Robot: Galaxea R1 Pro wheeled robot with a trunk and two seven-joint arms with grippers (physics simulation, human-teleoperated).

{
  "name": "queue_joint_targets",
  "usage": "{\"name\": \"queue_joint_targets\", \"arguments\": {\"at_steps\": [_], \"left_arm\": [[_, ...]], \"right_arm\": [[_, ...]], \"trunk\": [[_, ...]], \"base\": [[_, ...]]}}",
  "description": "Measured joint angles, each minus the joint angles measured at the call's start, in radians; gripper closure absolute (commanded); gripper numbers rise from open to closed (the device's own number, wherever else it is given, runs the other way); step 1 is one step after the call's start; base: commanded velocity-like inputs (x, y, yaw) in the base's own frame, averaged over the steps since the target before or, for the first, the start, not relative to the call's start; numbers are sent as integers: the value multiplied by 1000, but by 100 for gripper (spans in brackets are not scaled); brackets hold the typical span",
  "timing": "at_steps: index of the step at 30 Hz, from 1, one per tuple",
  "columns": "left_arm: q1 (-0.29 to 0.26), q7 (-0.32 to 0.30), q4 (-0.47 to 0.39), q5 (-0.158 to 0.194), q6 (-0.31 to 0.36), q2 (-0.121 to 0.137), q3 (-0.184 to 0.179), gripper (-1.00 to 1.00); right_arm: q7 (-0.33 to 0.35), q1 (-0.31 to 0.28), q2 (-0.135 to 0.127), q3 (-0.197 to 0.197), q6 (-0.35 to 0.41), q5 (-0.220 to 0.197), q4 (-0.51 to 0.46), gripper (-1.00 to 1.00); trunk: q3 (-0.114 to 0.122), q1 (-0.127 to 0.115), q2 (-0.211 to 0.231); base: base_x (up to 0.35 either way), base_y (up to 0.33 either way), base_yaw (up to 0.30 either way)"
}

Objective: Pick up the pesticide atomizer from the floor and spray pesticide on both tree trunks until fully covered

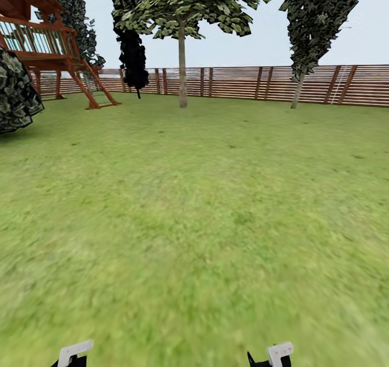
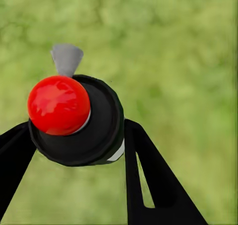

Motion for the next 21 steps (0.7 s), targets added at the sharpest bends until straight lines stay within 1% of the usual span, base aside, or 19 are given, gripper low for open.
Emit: {"name": "queue_joint_targets", "arguments": {"at_steps": [21], "left_arm": [[0, 8, 0, 0, 0, 0, 0, 100]], "right_arm": [[0, 0, 0, 0, 0, 0, 0, -100]], "trunk": [[0, 0, 0]], "base": [[339, 0, 0]]}}
